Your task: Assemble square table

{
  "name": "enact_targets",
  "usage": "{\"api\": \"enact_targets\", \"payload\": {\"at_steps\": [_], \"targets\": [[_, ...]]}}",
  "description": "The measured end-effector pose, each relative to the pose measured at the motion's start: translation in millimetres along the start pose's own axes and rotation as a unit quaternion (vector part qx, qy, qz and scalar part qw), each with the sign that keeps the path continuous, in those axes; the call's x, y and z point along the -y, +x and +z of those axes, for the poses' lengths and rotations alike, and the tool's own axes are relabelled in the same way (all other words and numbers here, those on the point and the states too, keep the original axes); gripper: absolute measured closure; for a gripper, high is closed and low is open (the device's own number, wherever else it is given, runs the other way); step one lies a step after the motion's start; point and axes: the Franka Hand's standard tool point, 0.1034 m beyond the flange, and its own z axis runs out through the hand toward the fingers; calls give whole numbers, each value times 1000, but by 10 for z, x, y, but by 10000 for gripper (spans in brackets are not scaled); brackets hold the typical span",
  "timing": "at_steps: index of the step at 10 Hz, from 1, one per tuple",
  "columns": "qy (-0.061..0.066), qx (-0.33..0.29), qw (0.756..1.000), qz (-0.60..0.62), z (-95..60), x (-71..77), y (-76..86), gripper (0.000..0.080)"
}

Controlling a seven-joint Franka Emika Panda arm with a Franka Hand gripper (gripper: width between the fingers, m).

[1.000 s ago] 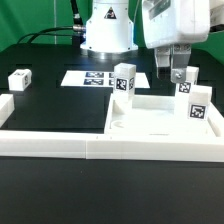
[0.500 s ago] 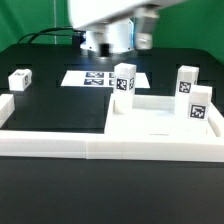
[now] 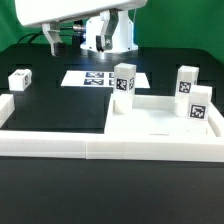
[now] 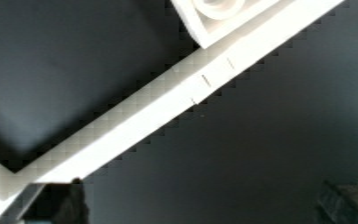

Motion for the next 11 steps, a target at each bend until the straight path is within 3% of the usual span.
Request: {"api": "enact_targets", "payload": {"at_steps": [3, 4, 6, 7, 8, 11], "targets": [[-5, 2, 995, -101, 0, -87, 4, 150], [-5, 30, 988, -150, -26, -383, -64, 150], [-3, 90, 984, -155, -272, -894, -86, 150], [-8, 99, 982, -161, -327, -1177, -55, 150], [-16, 93, 982, -162, -317, -1335, -17, 150], [-17, 101, 983, -155, -305, -1310, -44, 150]]}}
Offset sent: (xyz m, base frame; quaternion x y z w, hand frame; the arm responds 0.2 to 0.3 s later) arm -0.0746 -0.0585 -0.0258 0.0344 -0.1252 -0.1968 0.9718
